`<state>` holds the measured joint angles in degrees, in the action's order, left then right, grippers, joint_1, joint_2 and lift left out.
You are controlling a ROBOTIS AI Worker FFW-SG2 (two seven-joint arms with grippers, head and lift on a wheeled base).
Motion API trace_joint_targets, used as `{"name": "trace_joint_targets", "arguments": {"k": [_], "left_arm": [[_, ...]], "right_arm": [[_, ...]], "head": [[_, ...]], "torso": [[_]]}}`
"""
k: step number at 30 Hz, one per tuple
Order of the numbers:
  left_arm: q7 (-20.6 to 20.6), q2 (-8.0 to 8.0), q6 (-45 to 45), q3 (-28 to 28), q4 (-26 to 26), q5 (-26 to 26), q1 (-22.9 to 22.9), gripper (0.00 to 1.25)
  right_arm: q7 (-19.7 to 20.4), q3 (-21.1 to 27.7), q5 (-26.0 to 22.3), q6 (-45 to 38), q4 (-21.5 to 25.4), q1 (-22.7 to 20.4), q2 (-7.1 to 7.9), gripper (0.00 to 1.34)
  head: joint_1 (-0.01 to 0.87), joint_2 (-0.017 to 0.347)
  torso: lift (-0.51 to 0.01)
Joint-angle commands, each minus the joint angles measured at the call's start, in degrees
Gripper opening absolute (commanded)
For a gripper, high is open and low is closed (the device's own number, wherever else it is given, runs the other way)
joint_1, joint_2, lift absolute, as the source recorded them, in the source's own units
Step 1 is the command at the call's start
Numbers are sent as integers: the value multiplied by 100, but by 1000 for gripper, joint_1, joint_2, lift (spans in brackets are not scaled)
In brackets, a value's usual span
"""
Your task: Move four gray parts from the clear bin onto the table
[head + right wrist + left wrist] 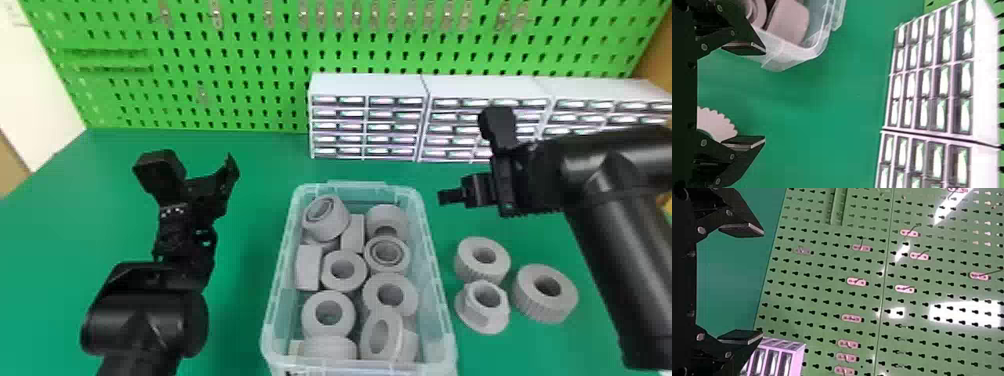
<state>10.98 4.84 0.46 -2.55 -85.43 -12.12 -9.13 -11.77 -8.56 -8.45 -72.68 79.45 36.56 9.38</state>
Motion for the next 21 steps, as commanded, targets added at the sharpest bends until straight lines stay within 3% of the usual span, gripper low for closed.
{"name": "trace_joint_targets", "arguments": {"k": [1,21], "left_arm": [[0,-1,-2,0,0,-1,-1,899],[0,8,-11,26,0,-1,43,899]], "right_arm": [[0,-67,-236,-79,229,18,20,870],[0,-480,-755,-888,862,264,108,861]], "head": [[693,72],[693,72]], "torso": [[-52],[-52]]}}
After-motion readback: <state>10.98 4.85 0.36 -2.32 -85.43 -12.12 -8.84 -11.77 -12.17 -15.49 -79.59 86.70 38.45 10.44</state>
